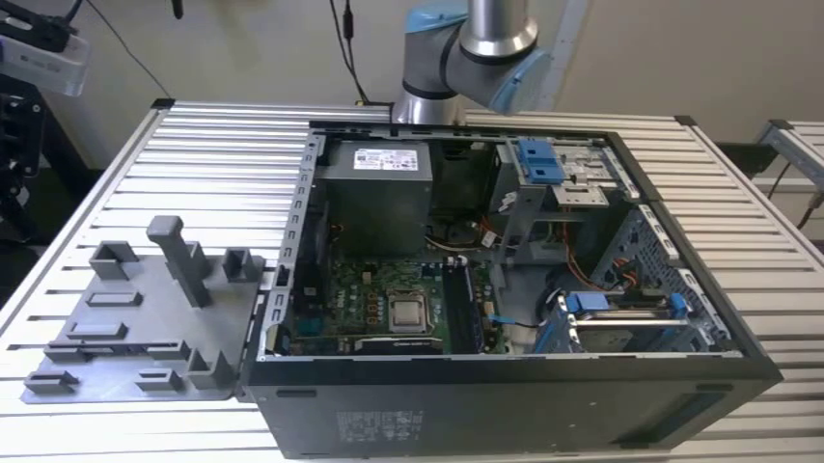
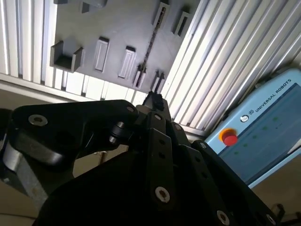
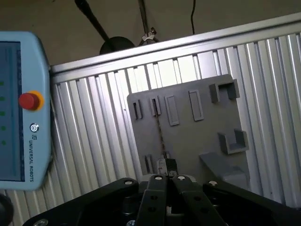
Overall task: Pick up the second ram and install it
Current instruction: 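Pick up the second ram and move it above second insertion slot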
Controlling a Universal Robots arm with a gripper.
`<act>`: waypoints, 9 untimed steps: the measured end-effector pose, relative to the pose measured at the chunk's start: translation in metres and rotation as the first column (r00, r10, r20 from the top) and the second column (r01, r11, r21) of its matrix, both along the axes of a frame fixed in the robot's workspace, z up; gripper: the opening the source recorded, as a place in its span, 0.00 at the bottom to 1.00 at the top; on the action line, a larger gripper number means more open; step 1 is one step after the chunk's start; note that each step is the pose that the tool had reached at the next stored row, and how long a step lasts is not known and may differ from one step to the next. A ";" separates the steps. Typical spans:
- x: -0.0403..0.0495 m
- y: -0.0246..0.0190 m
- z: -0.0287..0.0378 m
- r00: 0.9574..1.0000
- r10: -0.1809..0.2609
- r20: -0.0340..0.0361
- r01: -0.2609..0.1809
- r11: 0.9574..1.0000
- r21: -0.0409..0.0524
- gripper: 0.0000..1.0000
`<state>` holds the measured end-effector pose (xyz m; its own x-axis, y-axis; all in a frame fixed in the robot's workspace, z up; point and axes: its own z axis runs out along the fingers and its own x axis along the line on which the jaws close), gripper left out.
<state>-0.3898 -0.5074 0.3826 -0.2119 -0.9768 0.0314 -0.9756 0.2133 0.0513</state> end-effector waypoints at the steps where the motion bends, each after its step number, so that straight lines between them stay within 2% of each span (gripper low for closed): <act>1: 0.0000 0.0000 0.0000 1.000 0.006 0.000 -0.006 1.000 0.000 0.11; 4: 0.0000 0.0000 0.0000 1.000 0.030 0.000 -0.030 1.000 0.001 0.11; 5: 0.0000 0.0001 0.0001 1.000 0.030 0.000 -0.030 1.000 0.003 0.11; 7: 0.0000 0.0000 0.0000 1.000 0.030 0.001 -0.030 0.999 0.015 0.11; 9: 0.0000 0.0000 -0.0001 1.000 0.030 0.001 -0.030 0.999 0.034 0.11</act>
